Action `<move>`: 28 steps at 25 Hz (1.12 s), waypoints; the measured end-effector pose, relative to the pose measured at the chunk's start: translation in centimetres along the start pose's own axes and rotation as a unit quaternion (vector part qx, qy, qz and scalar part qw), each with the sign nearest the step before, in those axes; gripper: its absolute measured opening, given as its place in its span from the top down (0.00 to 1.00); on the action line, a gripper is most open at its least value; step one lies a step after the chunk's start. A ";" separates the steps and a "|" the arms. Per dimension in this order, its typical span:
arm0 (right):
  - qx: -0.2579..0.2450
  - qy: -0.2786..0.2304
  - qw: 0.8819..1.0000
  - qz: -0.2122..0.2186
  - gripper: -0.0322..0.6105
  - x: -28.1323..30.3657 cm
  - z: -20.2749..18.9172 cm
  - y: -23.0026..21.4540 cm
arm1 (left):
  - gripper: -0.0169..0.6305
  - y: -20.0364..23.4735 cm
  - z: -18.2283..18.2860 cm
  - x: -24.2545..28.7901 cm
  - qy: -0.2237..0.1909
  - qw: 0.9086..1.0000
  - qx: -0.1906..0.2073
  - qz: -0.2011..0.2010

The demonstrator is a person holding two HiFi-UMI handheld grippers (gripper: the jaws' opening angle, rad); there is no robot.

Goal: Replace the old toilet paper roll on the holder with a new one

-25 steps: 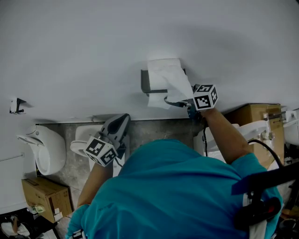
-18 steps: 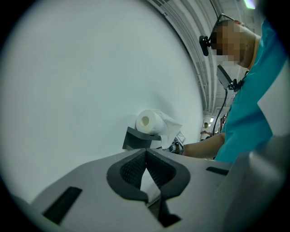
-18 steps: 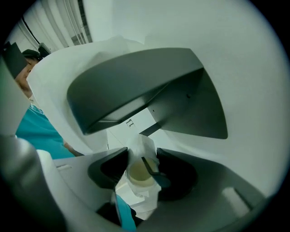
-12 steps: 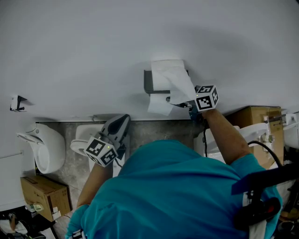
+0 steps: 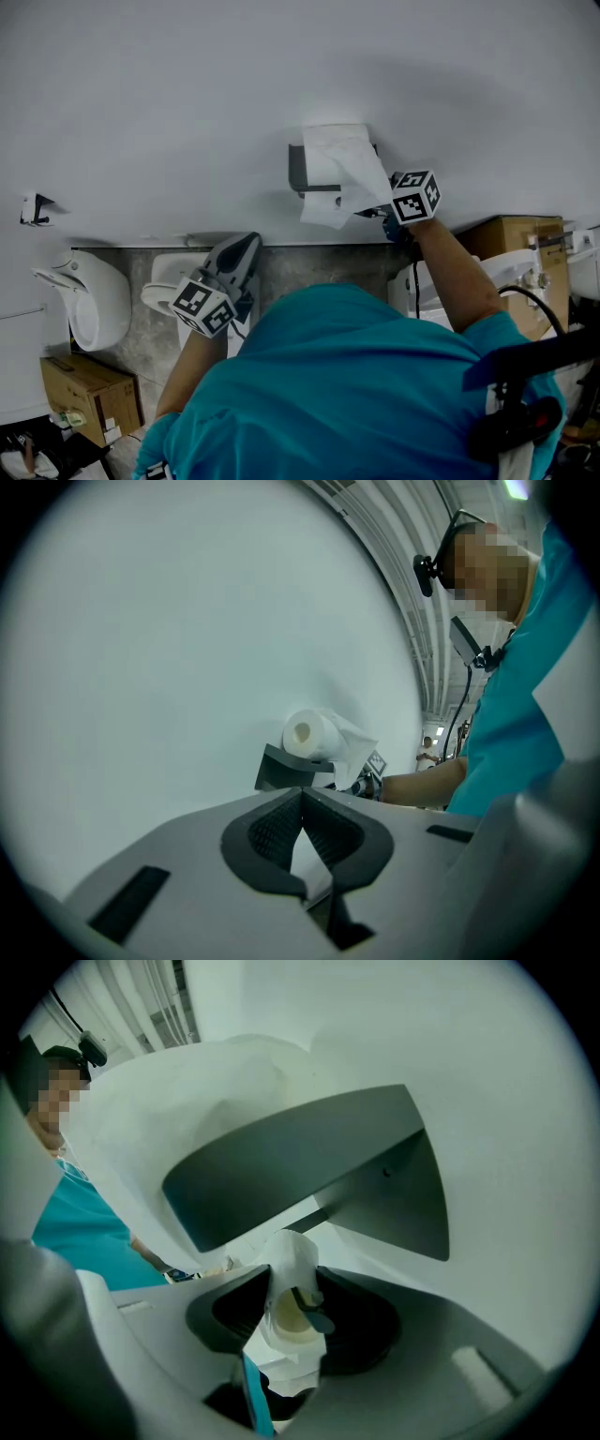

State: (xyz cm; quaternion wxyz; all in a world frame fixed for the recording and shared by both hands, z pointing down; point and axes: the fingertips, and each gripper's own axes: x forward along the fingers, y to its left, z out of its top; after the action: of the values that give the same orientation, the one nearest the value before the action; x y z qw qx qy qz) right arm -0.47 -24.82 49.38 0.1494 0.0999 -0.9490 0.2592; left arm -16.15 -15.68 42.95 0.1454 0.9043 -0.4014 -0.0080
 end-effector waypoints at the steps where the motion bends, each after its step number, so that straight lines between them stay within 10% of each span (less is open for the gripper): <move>1: 0.001 0.000 1.000 -0.001 0.71 -0.1 0.0 0.0 | 0.96 0.0 0.0 0.0 0.000 1.000 -0.001 0.000; 28: 0.013 -0.018 0.997 -0.071 0.73 -10.7 -2.0 -2.2 | 0.96 -1.4 0.6 2.4 0.005 0.999 0.006 -0.033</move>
State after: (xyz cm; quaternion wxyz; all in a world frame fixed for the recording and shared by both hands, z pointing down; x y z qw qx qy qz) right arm 10.61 -24.46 48.45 0.1489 0.1737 -0.9385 0.2588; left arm -13.57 -16.64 42.25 0.1418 0.9178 -0.3709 -0.0063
